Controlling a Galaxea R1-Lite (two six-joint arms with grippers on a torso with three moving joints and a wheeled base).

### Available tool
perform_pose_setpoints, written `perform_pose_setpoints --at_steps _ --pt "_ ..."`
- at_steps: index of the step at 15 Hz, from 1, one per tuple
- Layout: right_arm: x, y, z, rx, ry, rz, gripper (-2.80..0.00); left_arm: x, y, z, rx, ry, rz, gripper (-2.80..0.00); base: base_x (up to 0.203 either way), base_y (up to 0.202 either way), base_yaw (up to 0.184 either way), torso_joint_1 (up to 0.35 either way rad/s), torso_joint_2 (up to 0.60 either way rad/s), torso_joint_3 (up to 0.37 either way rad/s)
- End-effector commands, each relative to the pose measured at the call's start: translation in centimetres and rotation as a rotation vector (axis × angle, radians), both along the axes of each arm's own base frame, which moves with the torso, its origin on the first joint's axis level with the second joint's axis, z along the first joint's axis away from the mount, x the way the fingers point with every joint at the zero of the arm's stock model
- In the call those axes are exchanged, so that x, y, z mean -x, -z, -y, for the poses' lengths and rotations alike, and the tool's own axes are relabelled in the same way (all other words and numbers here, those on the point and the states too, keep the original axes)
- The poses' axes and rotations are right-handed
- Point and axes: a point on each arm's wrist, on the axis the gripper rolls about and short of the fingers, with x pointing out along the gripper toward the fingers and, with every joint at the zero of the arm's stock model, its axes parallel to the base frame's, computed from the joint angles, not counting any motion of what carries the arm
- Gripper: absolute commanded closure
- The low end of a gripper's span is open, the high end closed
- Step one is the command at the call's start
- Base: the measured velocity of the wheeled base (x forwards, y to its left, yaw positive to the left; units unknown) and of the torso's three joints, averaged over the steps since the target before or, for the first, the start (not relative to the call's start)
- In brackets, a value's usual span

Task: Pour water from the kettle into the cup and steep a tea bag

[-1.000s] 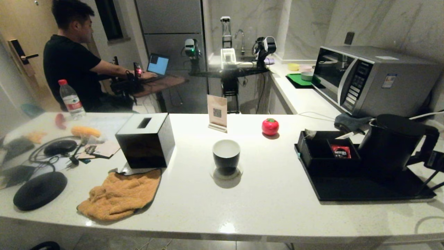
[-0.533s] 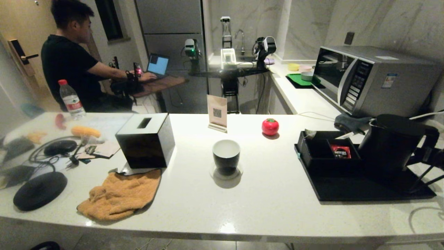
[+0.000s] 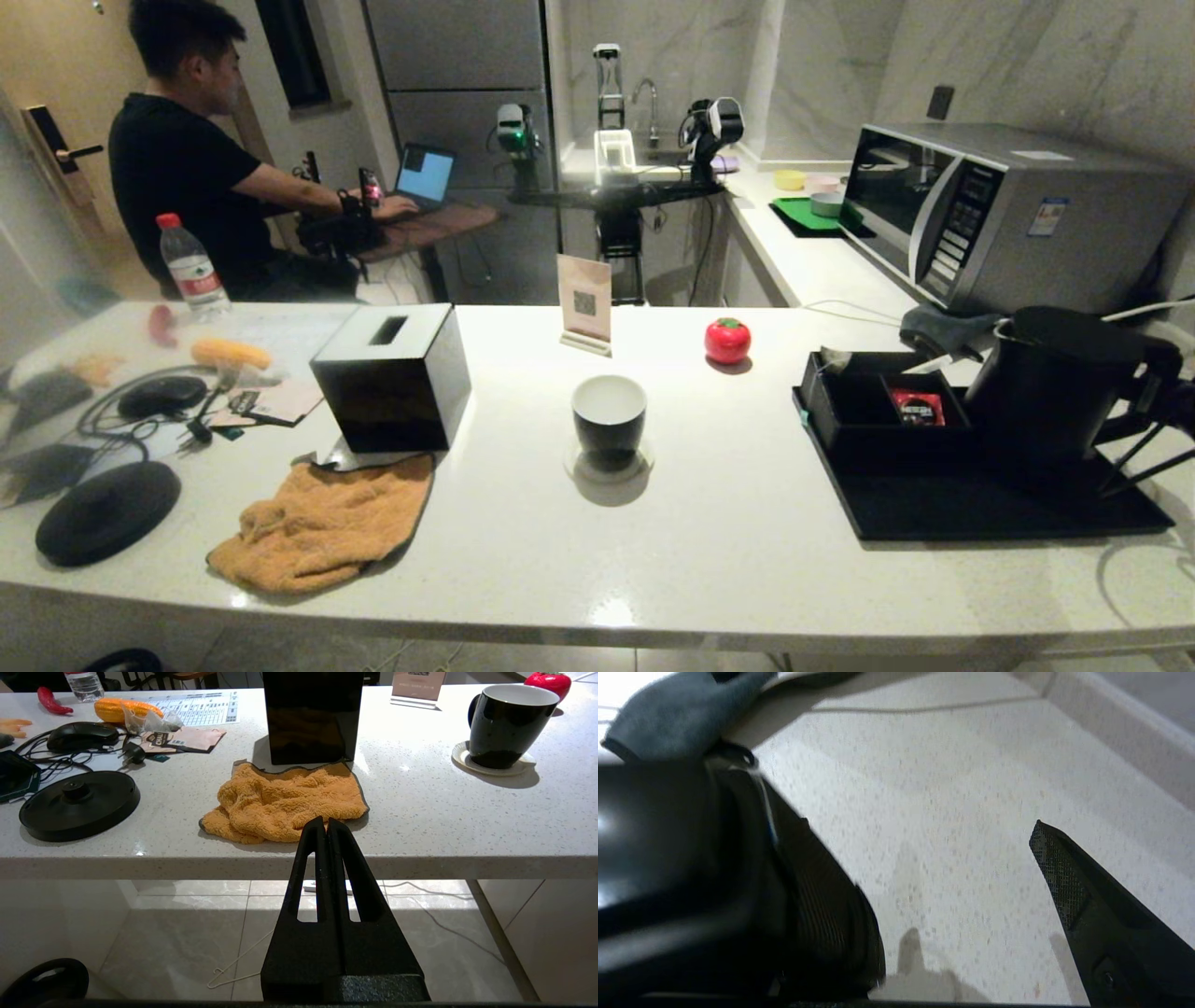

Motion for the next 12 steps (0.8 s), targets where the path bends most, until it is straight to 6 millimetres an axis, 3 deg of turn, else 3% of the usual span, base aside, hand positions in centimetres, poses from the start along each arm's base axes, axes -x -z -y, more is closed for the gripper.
perform_pose_setpoints --at_steps 1,12 --pt "-0.2 -0.7 0.1 0.013 -0.001 0.023 -2.8 0.0 0.0 0.0 0.0 0.0 0.0 0.0 0.0 0.0 0.0 0.0 0.0 0.0" --pt "-1.5 0.2 -0.5 0.012 -0.03 0.018 -2.8 0.0 0.0 0.0 0.0 0.0 0.0 0.0 0.0 0.0 0.0 0.0 0.0 0.0"
